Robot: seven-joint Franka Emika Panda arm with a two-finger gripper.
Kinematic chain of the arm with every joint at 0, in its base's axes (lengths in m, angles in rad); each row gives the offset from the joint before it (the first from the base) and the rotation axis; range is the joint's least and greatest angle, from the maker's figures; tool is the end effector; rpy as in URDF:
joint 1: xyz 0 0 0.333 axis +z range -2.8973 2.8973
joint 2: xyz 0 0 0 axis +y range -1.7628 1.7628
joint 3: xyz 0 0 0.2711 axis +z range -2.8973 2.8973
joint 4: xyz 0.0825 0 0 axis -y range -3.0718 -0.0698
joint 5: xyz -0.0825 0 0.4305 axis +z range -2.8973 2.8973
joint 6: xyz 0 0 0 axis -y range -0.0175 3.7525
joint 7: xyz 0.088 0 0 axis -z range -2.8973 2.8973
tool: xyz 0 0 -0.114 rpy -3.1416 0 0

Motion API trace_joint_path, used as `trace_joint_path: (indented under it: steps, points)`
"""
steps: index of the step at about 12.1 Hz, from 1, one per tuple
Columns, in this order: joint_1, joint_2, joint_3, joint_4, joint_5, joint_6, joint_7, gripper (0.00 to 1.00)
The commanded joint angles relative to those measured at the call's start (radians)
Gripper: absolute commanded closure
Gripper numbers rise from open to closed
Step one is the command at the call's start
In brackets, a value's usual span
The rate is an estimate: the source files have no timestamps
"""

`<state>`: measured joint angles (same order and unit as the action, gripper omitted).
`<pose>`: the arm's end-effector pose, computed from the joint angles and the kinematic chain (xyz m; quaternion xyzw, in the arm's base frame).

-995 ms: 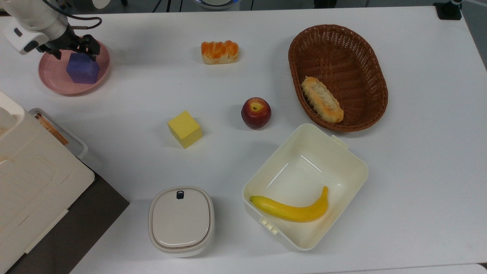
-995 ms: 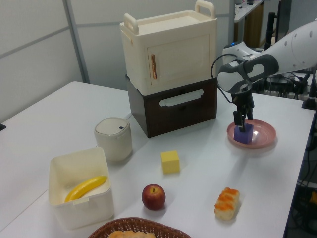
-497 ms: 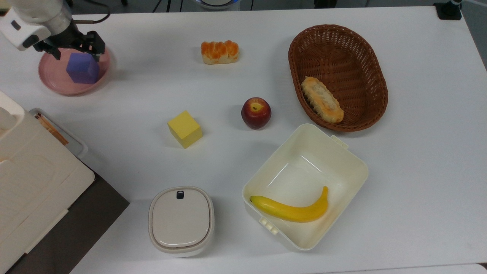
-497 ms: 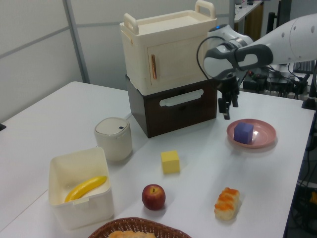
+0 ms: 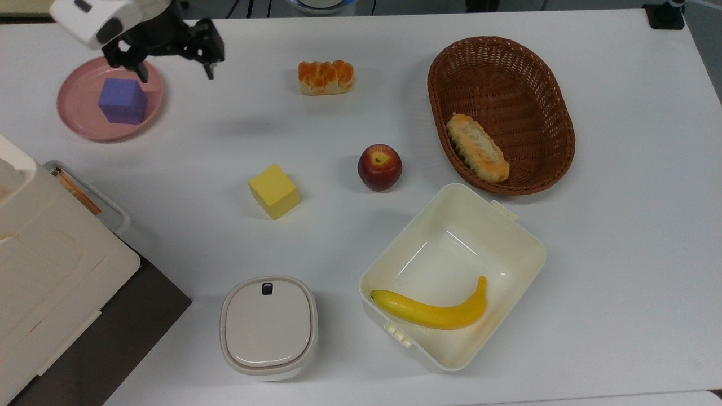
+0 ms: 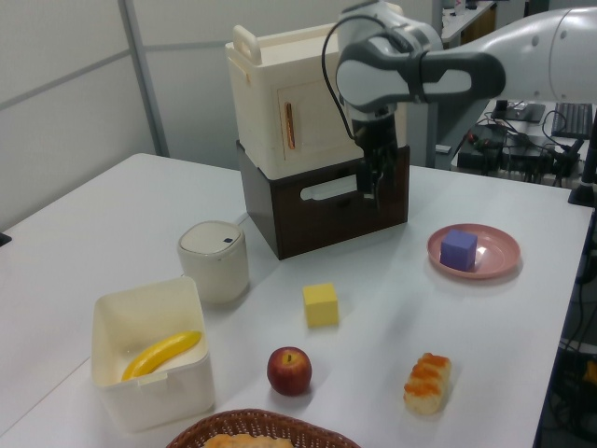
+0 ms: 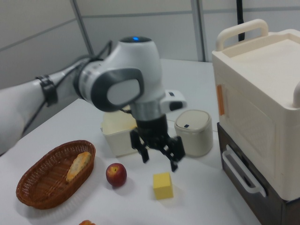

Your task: Put the purple cube on a plate

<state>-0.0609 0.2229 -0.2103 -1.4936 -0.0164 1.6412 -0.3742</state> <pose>0.6350 -0.1678 0.4810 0.9974 0.0540 -0.0433 0.0185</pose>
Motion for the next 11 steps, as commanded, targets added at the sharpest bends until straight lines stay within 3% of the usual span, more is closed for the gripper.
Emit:
trace_joint_path:
  steps: [1, 2, 4, 6, 11]
  points:
    - [0.004, -0.052, 0.074, 0.01, 0.024, -0.047, 0.011, 0.0]
    - [0.007, -0.068, 0.08, 0.019, 0.027, -0.052, 0.012, 0.0]
    - [-0.02, -0.074, 0.146, 0.023, 0.021, -0.081, 0.033, 0.0]
    - [-0.063, -0.073, 0.183, 0.023, 0.015, -0.078, 0.124, 0.0]
    - [-0.069, -0.071, 0.17, 0.023, -0.019, -0.021, 0.1, 0.0]
